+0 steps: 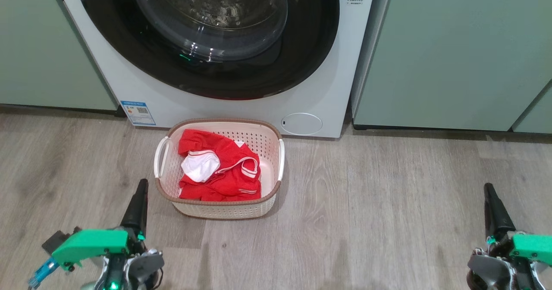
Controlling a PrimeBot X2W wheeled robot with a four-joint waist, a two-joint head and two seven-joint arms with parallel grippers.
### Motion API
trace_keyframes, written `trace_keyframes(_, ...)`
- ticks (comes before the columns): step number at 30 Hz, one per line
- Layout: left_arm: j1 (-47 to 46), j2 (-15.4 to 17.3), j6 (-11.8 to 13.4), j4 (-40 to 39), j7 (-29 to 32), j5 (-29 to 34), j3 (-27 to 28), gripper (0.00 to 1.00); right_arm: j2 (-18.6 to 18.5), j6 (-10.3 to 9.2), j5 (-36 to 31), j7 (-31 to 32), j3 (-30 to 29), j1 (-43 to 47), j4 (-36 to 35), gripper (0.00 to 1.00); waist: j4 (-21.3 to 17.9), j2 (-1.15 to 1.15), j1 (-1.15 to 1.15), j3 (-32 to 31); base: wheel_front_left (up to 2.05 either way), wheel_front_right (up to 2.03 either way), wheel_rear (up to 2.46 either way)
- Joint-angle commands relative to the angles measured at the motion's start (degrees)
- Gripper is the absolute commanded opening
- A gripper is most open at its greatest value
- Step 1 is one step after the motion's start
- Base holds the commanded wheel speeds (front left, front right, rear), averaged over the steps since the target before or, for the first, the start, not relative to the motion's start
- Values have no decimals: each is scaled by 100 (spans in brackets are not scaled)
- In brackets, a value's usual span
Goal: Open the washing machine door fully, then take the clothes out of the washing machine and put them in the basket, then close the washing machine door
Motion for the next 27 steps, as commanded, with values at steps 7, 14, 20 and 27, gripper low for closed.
trace_keyframes(7, -318, 30, 3, -202, 35, -29, 163, 0, -10, -3, 35, 34, 111, -265, -241, 0, 0, 0, 0, 0, 0, 0, 0)
trace_keyframes(14, -318, 30, 3, -202, 35, -29, 163, 0, -10, -3, 35, 34, 112, -265, -241, 0, 0, 0, 0, 0, 0, 0, 0)
trace_keyframes(20, -318, 30, 3, -202, 35, -29, 163, 0, -10, -3, 35, 34, 112, -265, -241, 0, 0, 0, 0, 0, 0, 0, 0)
trace_keyframes(27, -318, 30, 3, -202, 35, -29, 163, 0, -10, -3, 35, 33, 112, -265, -241, 0, 0, 0, 0, 0, 0, 0, 0)
